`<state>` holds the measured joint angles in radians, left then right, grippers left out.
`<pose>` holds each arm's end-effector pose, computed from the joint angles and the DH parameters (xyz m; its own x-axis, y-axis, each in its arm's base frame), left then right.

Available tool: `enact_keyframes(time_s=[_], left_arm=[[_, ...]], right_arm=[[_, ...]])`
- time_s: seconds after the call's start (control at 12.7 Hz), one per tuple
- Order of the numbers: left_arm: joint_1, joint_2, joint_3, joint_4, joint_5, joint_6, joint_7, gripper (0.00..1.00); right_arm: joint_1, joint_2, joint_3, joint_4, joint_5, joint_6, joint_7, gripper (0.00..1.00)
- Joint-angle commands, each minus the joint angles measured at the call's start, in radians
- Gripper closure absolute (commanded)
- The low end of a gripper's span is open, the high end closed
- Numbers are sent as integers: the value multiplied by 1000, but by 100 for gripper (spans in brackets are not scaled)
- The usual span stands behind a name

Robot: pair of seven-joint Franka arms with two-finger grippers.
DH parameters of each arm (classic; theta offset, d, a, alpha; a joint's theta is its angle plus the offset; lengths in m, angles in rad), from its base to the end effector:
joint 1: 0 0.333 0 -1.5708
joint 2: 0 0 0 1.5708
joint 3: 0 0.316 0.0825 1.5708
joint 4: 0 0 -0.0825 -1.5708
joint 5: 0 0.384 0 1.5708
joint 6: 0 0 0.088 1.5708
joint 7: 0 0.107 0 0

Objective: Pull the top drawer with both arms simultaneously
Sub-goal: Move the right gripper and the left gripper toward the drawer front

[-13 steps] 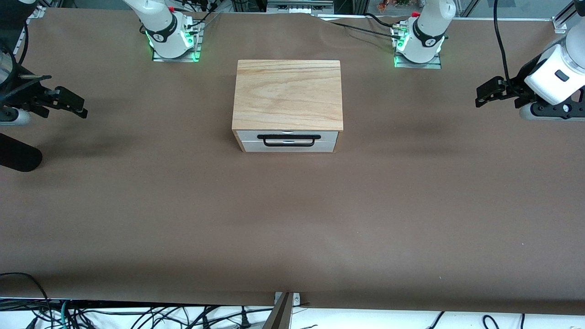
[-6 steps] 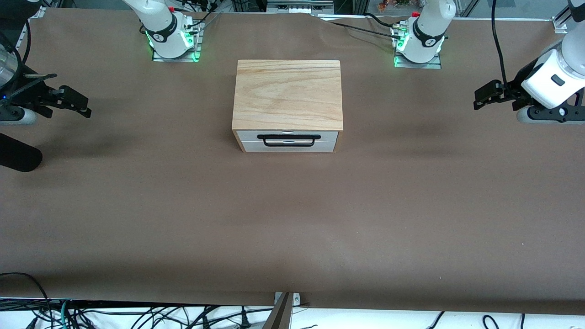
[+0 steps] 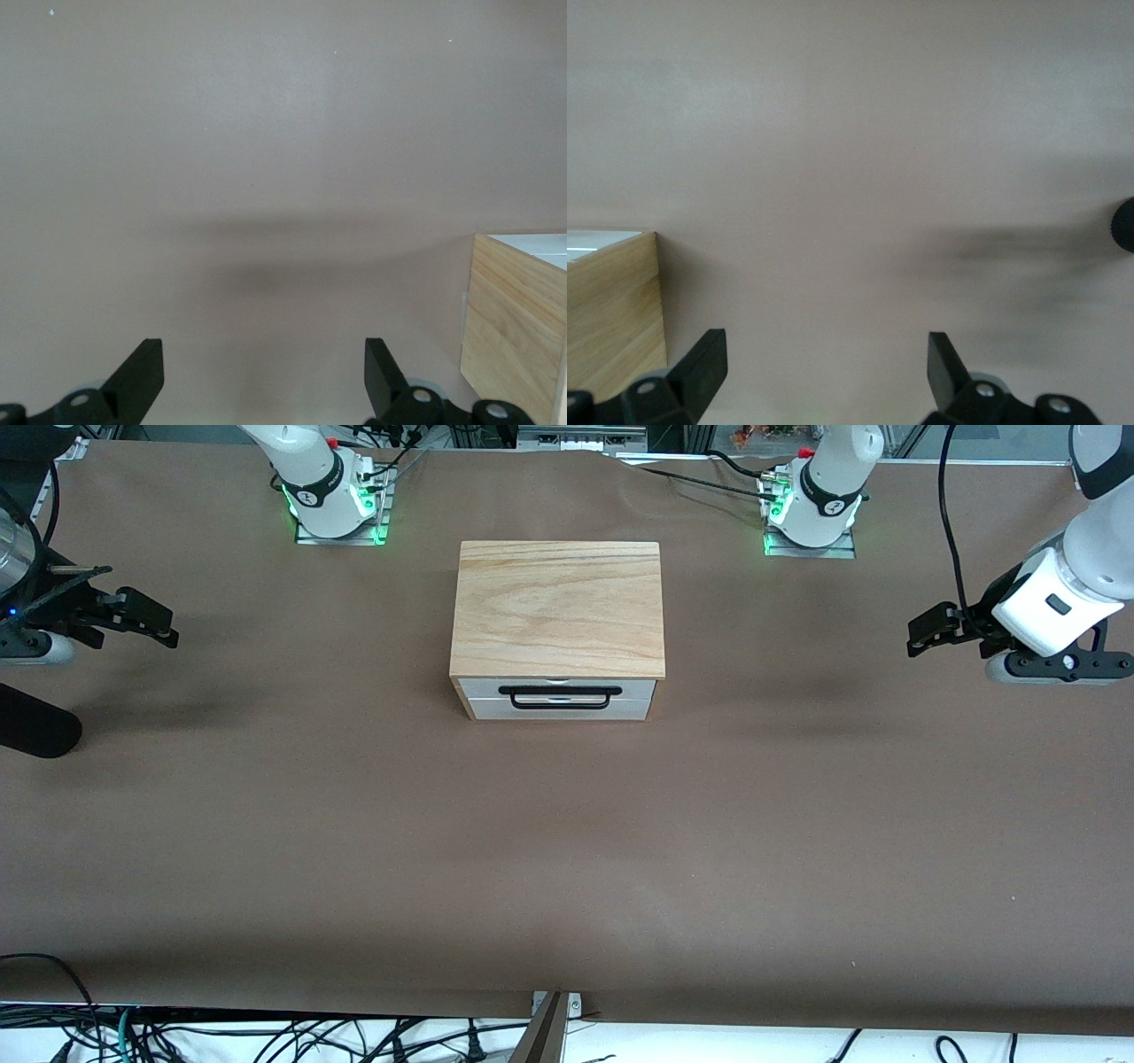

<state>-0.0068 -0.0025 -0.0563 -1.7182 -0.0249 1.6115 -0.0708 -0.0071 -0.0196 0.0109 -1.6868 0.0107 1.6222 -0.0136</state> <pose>0.5487 -0.0373 0.5598 0.9944 0.0091 -0.1055 0.0109 -0.9998 0.0171 0.5495 0.0032 0.5849 0.9989 0.0168 -0.0448 0.0164 -0.9998 -0.0111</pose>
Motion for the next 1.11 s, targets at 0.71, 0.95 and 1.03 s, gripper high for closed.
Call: enact_keyframes(time_s=[0.71,0.95,1.03], left_arm=[[16,30,-8,-170,-18,240,-6,0],[16,38,-10,-292,-26,408,-6,0],[14,45,-10,-328,-26,457,-6,0]], right_arm=[[15,136,-2,32,267,-79,-12,0],[30,231,-3,26,514,-110,-94,0],[32,259,-2,24,566,-101,-94,0]])
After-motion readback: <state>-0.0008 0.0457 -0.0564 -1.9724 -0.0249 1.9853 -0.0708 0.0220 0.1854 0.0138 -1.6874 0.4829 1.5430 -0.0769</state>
